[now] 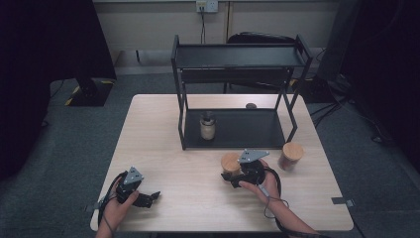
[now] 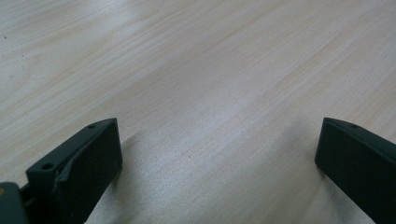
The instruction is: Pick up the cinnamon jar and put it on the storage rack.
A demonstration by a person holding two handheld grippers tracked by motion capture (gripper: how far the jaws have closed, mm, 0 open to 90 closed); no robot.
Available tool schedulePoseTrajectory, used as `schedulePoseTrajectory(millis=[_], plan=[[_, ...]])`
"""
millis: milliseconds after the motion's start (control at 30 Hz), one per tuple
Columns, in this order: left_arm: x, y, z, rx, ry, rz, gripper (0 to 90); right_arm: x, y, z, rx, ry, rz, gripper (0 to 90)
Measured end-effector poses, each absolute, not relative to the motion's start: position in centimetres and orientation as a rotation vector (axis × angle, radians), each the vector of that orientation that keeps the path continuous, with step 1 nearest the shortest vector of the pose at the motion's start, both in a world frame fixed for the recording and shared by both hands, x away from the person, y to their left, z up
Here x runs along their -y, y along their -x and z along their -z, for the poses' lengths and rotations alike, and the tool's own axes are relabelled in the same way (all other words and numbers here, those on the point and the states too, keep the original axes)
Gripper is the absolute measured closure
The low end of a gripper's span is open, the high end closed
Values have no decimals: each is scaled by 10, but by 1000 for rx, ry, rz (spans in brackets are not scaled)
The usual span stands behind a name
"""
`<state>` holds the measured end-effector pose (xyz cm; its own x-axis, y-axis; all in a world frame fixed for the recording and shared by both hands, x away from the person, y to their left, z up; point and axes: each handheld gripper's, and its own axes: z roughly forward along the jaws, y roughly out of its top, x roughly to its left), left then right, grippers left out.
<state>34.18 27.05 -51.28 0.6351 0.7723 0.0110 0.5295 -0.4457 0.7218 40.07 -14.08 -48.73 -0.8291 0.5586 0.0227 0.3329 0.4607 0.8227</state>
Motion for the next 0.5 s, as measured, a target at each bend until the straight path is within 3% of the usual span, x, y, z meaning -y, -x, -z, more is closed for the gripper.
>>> schedulePoseTrajectory(millis=[500], plan=[[-271, -342, 513, -1011, -2154, -445, 1, 144, -420, 483, -2443, -817, -1287, 249]])
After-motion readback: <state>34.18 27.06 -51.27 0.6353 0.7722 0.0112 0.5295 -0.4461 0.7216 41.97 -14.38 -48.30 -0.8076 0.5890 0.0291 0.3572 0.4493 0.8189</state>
